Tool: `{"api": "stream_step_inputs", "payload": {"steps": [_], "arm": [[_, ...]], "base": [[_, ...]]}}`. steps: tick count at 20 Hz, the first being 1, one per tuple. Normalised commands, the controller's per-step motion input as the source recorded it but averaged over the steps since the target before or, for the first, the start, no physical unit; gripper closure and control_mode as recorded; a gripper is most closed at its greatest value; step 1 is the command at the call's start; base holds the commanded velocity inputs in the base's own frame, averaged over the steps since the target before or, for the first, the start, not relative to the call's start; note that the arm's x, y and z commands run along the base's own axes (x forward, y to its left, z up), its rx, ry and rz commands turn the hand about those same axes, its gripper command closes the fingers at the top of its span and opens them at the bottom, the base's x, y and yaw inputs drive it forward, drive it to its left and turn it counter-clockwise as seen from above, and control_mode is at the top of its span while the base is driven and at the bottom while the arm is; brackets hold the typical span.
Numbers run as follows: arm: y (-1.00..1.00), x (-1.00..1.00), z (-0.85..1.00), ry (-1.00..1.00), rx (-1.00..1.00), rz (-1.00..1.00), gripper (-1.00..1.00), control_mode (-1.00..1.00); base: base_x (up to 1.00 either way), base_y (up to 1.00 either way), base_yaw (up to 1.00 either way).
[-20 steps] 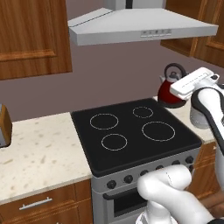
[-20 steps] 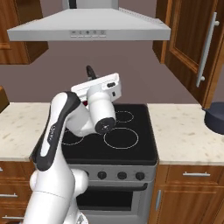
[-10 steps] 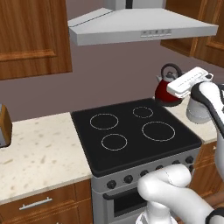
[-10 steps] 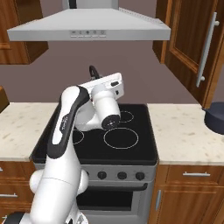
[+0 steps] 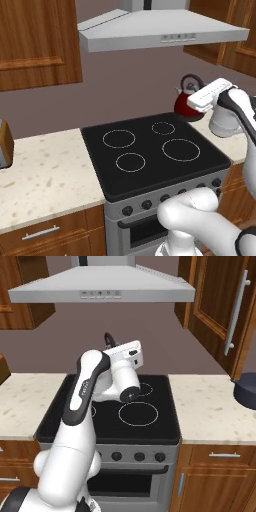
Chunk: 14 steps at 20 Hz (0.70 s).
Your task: Pick the kettle from the cabinet and place it on a stove burner. Then pick the pot from the counter and place it on another stove burner. Finally, turn both burners on.
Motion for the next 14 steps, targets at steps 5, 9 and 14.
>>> {"api": "stream_step_inputs", "payload": {"steps": [5,9,14], "arm": [[-0.03,0.21,-0.15,0.0,0.0,0.0,1.0,-1.0],[-0.04,0.22,-0.14,0.0,0.0,0.0,1.0,-1.0],[-0.06,0.21,-0.17,0.0,0.0,0.0,1.0,-1.0]], "base": [[0.0,0.0,0.0],[0.0,0.0,0.0],[0.0,0.0,0.0]]}}
